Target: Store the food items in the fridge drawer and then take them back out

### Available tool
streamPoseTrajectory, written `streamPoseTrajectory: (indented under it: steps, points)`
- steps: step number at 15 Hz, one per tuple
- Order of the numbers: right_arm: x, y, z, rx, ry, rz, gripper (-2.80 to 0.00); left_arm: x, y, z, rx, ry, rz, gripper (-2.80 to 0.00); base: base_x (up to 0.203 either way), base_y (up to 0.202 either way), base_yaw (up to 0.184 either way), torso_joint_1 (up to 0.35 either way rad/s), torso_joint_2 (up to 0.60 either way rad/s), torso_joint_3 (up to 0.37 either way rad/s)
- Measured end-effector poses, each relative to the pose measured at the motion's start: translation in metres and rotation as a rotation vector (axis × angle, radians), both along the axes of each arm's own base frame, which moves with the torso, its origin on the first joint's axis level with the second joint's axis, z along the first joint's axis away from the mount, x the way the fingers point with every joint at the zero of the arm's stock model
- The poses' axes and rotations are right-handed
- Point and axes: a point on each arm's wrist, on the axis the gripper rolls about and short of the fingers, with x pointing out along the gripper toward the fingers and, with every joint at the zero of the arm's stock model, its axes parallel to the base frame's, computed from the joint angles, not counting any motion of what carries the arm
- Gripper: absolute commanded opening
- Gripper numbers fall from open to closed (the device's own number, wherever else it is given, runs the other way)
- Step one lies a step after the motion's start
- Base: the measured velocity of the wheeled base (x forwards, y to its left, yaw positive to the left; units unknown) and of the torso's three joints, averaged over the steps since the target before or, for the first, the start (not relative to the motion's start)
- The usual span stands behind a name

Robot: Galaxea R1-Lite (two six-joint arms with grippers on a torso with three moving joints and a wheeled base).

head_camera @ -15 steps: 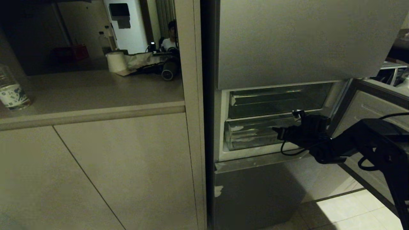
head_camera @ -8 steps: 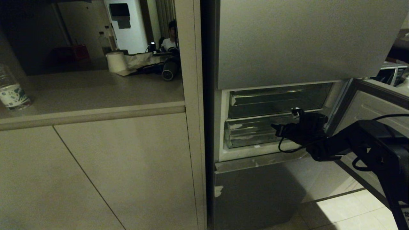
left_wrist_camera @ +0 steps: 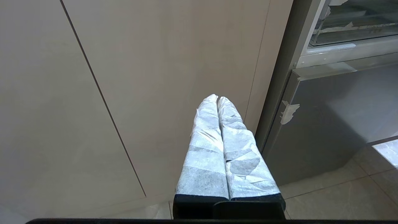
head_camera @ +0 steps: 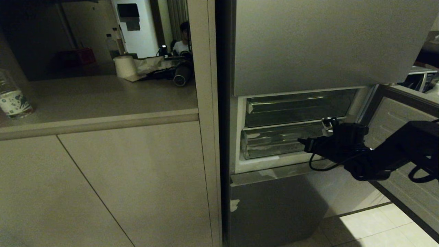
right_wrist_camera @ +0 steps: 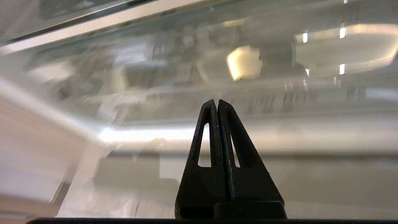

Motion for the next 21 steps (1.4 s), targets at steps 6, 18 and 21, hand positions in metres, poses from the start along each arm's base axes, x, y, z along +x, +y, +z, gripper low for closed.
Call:
streamPoseTrajectory:
  steps: [6, 18, 21]
  points:
    - [-0.106, -0.001, 0.067, -0.023, -0.016, -0.018, -2.80, 0.000, 0.000, 0.000, 0.000, 0.000, 0.000, -2.80, 0.000, 0.000, 0.000, 0.000, 0.00, 0.000]
    - [-0.389, -0.004, 0.106, -0.182, -0.317, -0.348, -2.80, 0.000, 0.000, 0.000, 0.000, 0.000, 0.000, -2.80, 0.000, 0.000, 0.000, 0.000, 0.00, 0.000]
    - [-0.430, -0.004, 0.055, -0.301, -0.241, -0.362, -2.80, 0.000, 0.000, 0.000, 0.000, 0.000, 0.000, -2.80, 0.000, 0.000, 0.000, 0.000, 0.00, 0.000]
